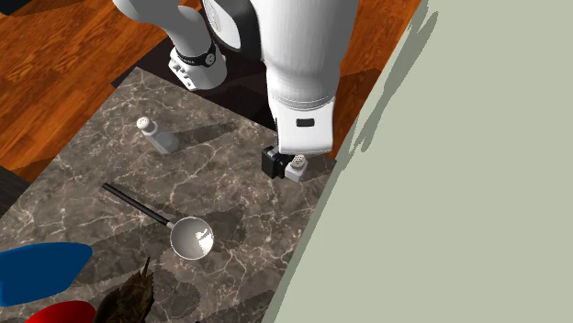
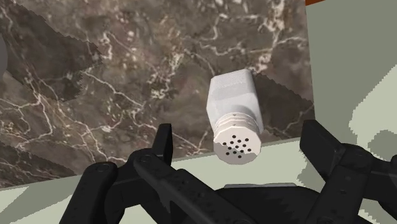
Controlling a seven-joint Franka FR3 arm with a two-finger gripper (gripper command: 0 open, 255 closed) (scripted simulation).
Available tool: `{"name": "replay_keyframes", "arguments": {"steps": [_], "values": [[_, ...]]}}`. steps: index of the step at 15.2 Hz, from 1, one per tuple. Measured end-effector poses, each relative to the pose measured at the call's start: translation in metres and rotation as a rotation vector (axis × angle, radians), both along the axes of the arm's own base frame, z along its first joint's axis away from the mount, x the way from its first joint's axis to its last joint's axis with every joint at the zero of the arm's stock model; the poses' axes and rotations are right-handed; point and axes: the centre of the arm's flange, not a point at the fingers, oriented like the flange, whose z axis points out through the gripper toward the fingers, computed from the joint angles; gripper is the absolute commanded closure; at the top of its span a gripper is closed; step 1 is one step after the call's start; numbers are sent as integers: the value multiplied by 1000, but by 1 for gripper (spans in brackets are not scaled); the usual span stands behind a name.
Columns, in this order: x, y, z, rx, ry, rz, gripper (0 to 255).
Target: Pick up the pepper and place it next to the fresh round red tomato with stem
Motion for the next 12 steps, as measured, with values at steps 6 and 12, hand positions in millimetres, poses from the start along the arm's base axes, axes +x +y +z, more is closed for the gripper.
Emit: {"name": "replay_keyframes", "arguments": {"steps": [6,12], "values": [[0,0,-1,0,0,0,255],[0,0,-1,0,-1,1,255]]}}
